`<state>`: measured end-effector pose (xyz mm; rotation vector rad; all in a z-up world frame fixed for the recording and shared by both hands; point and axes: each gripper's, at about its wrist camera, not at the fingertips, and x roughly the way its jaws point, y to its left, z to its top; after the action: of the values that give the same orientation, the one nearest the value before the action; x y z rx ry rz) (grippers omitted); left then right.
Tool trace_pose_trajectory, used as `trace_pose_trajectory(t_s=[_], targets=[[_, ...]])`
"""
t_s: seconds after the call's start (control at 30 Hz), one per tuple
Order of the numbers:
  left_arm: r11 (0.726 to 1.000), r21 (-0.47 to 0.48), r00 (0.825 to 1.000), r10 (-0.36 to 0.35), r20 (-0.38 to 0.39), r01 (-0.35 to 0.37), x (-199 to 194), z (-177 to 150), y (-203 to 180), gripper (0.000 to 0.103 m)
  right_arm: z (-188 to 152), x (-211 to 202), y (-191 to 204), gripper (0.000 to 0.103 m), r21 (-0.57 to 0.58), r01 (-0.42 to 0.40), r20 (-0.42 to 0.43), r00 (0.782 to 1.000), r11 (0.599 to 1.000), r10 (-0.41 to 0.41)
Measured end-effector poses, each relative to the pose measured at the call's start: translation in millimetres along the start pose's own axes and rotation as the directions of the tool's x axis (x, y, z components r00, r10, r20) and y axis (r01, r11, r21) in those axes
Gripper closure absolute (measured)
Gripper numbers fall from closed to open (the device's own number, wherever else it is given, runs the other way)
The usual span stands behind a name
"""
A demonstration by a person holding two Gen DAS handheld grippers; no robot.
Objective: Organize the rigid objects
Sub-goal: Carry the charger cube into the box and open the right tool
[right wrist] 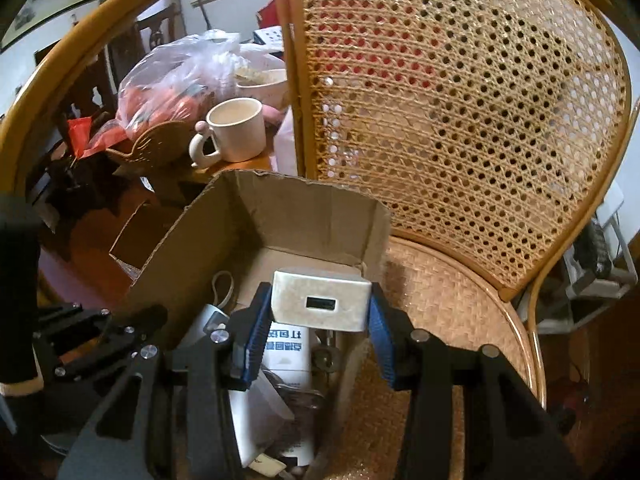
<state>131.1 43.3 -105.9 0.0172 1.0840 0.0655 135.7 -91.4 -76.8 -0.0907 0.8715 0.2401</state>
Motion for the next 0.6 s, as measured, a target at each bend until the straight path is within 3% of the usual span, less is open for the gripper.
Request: trace_pose_trajectory(t_s=[0.1,0.43,0.6], targets=[[1.0,0.002,1.0,-0.002,0.001,0.002,-0.5,0.1,0.2,0.098,-1.0,4.1,-1.7,0.053,0.008,-0.014,-0.044,0.999,1.0,0.015],[1.0,0.018,1.0,0.016,0.002,-0.016,-1.6,0.1,-3.3,0.098,-2.4,-0.1,5.8,0.052,-0.017,-0.029,-0.05,0.998,0.999,0.028],[0.998,0.041,0.999,0.045,0.026,-0.046,-9.8,-2.9,-7.7,0.095,-6.6,-13.0,9.4,0.036,-0.021,-0.037,-0.069,0.997,0.999,0.035]])
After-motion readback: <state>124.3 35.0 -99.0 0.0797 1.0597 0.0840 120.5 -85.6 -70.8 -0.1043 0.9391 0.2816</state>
